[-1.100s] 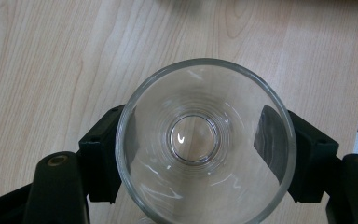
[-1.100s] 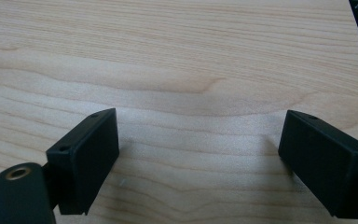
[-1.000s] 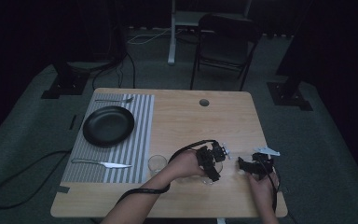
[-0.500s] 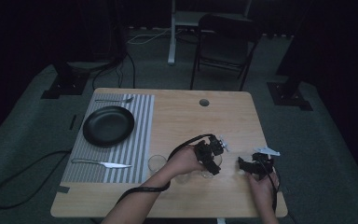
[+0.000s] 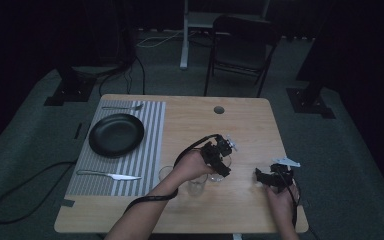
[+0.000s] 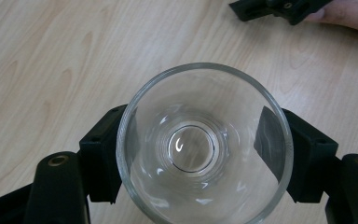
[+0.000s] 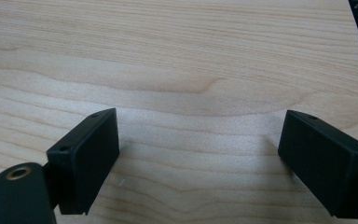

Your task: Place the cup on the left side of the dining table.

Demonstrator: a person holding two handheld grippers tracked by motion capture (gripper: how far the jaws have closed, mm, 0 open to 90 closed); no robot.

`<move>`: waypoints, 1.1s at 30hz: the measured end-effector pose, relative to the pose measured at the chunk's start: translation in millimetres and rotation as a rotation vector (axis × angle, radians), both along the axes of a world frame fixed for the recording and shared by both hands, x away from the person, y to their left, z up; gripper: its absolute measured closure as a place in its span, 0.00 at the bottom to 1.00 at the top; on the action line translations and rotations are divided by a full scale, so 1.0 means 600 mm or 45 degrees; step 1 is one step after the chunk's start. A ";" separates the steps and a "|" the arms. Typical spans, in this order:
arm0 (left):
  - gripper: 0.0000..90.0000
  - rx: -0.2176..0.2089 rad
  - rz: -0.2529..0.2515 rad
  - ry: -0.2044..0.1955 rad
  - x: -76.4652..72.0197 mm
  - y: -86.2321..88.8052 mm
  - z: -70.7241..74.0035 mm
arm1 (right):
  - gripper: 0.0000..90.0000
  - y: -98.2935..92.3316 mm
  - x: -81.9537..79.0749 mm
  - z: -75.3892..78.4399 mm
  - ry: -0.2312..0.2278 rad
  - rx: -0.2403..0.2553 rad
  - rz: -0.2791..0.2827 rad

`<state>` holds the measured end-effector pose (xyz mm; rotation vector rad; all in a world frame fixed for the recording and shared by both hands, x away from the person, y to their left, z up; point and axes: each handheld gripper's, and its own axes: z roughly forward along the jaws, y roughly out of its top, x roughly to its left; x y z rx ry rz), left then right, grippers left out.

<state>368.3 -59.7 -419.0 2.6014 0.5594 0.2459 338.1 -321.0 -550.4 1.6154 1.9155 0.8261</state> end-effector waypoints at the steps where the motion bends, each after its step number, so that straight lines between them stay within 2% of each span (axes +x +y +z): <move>1: 0.32 0.003 0.009 0.004 0.003 0.003 0.002 | 0.13 0.000 0.000 0.000 0.000 -0.001 0.000; 3: 0.32 -0.015 0.039 -0.001 0.007 0.010 0.004 | 0.13 0.000 0.000 0.000 -0.001 -0.002 0.001; 4: 0.32 -0.002 0.038 0.001 0.009 0.013 0.005 | 0.13 0.000 0.000 0.000 0.000 -0.002 0.000; 12: 0.32 -0.029 0.114 -0.006 0.023 0.046 0.015 | 0.13 0.000 0.000 0.000 0.000 -0.002 0.000; 16: 0.32 -0.023 0.137 -0.010 0.028 0.065 0.022 | 0.13 0.000 0.000 0.000 0.000 -0.002 0.000; 24: 0.32 -0.021 0.219 -0.030 0.038 0.112 0.029 | 0.13 0.000 0.000 0.000 -0.001 -0.001 0.000; 33: 0.32 -0.012 0.306 -0.030 0.048 0.169 0.029 | 0.13 0.000 0.000 0.000 -0.001 -0.002 0.001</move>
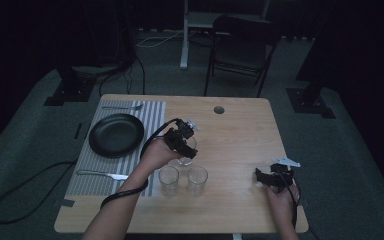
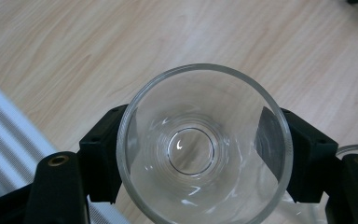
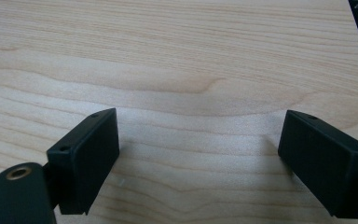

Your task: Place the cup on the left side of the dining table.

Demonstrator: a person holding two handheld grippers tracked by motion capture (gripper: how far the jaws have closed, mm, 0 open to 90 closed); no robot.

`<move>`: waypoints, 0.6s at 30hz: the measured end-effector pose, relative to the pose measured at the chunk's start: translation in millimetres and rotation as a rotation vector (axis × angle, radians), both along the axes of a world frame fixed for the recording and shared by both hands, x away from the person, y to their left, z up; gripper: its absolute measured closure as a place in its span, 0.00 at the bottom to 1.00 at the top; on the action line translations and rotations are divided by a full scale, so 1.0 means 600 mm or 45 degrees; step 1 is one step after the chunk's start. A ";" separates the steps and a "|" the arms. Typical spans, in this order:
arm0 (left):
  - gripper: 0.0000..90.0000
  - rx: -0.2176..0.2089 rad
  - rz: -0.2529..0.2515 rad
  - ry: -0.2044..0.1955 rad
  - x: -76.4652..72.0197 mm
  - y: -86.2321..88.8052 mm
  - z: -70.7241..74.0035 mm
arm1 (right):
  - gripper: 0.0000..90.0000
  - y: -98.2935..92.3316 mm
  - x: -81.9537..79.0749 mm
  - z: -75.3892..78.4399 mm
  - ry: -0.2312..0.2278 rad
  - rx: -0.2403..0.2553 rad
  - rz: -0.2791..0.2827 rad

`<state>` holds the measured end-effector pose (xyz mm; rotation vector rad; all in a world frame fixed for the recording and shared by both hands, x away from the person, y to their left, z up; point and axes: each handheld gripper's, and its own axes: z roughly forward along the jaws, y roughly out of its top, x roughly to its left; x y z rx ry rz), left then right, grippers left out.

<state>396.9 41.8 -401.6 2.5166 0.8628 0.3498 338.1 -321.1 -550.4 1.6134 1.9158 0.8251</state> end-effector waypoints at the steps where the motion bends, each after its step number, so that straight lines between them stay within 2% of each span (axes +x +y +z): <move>1: 0.32 -0.003 0.013 -0.003 0.001 0.007 0.000 | 0.13 0.000 0.000 0.000 0.000 0.000 0.000; 12: 0.32 -0.002 0.143 -0.006 0.005 0.089 0.000 | 0.13 0.000 0.000 0.000 0.001 0.001 -0.001; 13: 0.32 -0.002 0.143 -0.006 0.005 0.089 0.000 | 0.13 0.000 0.000 0.000 0.001 0.001 -0.001; 14: 0.32 -0.003 0.164 -0.009 0.004 0.106 0.000 | 0.13 0.000 0.000 0.000 0.001 0.001 -0.001; 18: 0.32 -0.008 0.206 -0.013 0.004 0.134 -0.001 | 0.13 0.000 0.000 0.000 0.001 0.000 -0.001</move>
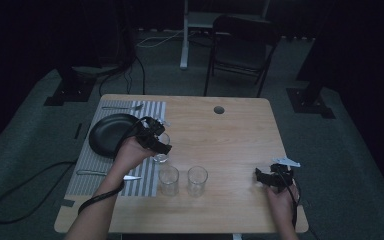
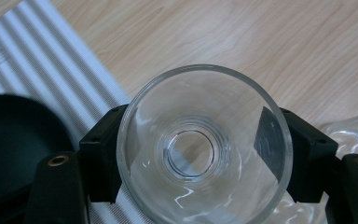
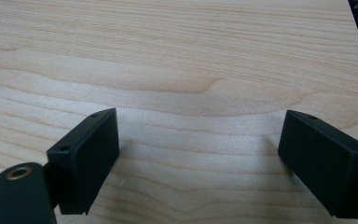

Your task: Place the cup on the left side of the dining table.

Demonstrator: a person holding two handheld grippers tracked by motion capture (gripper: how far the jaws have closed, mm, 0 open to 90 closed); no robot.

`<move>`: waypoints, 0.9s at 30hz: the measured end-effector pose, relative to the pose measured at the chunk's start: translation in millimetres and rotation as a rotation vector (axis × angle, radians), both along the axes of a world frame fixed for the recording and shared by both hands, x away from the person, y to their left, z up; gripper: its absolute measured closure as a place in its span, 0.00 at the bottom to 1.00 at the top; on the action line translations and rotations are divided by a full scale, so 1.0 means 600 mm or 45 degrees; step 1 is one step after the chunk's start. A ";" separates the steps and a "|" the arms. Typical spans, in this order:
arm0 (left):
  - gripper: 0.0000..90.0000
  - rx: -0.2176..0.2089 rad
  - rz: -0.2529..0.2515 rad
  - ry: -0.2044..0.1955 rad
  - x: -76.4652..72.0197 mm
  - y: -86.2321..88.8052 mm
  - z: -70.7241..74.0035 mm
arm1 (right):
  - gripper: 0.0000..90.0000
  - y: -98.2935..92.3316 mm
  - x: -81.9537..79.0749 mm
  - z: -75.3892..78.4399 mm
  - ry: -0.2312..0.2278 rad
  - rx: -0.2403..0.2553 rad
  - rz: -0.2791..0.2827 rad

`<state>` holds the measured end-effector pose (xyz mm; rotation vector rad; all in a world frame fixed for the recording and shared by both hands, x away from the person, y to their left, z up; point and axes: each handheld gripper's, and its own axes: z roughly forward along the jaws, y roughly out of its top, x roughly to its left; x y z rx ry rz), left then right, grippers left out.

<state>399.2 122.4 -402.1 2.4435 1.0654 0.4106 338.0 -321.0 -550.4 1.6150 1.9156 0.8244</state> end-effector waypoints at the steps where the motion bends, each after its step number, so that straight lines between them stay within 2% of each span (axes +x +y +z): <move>1: 0.32 0.000 0.011 0.000 0.000 0.007 -0.001 | 0.13 0.000 0.000 0.000 0.000 0.000 0.000; 12: 0.32 -0.003 0.096 0.012 -0.004 0.069 -0.017 | 0.13 0.000 0.000 0.000 0.000 0.000 -0.001; 15: 0.32 -0.022 0.114 0.015 -0.004 0.082 -0.021 | 0.13 0.000 0.000 0.000 0.000 0.000 -0.001; 19: 0.32 -0.021 0.130 0.016 -0.004 0.094 -0.028 | 0.13 0.000 0.000 0.000 0.001 0.000 -0.001; 22: 0.32 -0.040 0.148 0.029 -0.002 0.103 -0.036 | 0.13 0.000 0.000 0.000 0.001 0.000 -0.001; 27: 0.32 -0.034 0.164 0.038 0.001 0.110 -0.051 | 0.13 0.000 0.000 0.000 0.001 0.000 -0.001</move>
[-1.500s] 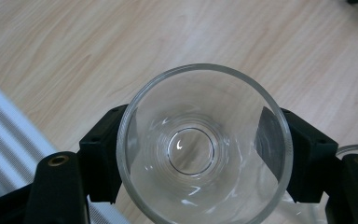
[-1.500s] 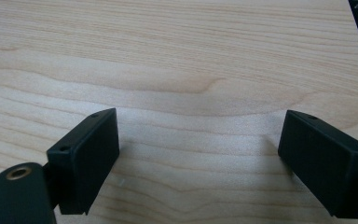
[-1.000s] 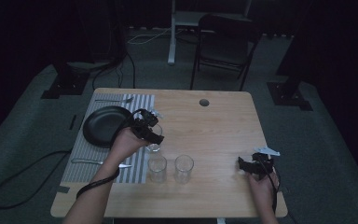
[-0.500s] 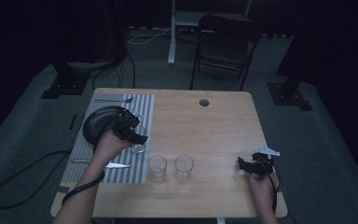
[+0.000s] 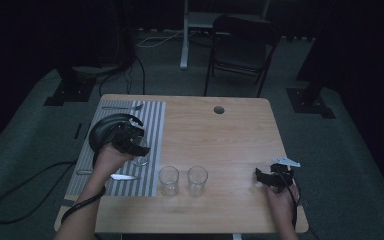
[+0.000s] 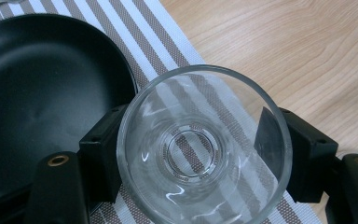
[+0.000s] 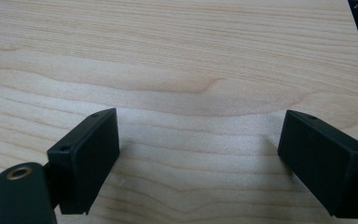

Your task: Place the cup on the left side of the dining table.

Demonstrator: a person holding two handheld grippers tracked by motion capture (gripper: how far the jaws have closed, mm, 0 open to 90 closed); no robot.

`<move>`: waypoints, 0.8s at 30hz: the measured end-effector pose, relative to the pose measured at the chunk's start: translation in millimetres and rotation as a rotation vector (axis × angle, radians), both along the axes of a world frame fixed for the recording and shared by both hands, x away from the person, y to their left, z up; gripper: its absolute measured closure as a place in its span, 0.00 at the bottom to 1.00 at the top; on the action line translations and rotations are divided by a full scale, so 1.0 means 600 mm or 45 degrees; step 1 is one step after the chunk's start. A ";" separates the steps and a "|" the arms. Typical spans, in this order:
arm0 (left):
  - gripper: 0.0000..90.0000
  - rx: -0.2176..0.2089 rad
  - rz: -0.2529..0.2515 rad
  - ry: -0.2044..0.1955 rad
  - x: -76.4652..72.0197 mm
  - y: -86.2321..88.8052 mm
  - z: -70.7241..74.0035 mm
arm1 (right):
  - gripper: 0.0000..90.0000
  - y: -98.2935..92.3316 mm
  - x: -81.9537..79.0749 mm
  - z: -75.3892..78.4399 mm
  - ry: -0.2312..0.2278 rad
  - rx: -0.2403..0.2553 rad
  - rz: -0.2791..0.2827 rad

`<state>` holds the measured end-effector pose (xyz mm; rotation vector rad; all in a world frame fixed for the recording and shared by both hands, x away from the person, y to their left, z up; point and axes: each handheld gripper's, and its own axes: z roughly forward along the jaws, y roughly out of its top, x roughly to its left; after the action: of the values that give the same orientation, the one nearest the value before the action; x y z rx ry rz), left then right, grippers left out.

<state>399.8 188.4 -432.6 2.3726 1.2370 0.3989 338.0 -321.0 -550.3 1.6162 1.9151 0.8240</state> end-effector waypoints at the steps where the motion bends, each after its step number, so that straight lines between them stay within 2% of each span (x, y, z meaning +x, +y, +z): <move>1: 0.32 0.005 0.004 0.001 0.001 0.000 -0.003 | 0.13 0.000 0.000 0.000 0.000 0.000 0.000; 5: 0.32 0.010 0.022 -0.001 0.003 0.003 -0.015 | 0.13 0.000 0.000 0.000 0.000 0.000 0.000; 9: 0.32 -0.041 0.044 -0.003 0.002 0.014 -0.020 | 0.13 0.000 0.000 0.000 0.000 0.000 0.000; 13: 0.31 -0.051 0.039 -0.017 -0.003 0.016 -0.021 | 0.13 0.000 0.000 0.000 0.000 0.000 0.000; 17: 0.31 -0.093 0.065 -0.027 -0.004 0.021 -0.023 | 0.13 0.000 0.000 0.000 0.000 0.001 0.000; 21: 0.31 -0.105 0.077 -0.042 -0.008 0.023 -0.024 | 0.13 0.000 0.000 0.000 0.000 0.000 0.000; 23: 0.23 -0.123 0.064 -0.027 -0.009 0.025 -0.024 | 0.13 0.000 0.000 0.000 0.000 0.000 0.000; 24: 0.22 -0.120 0.080 -0.044 -0.011 0.026 -0.023 | 0.13 0.000 0.000 0.000 0.000 0.000 0.000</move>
<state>392.9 204.2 -446.6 2.2430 1.2886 0.3909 338.0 -321.0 -550.3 1.6164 1.9150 0.8240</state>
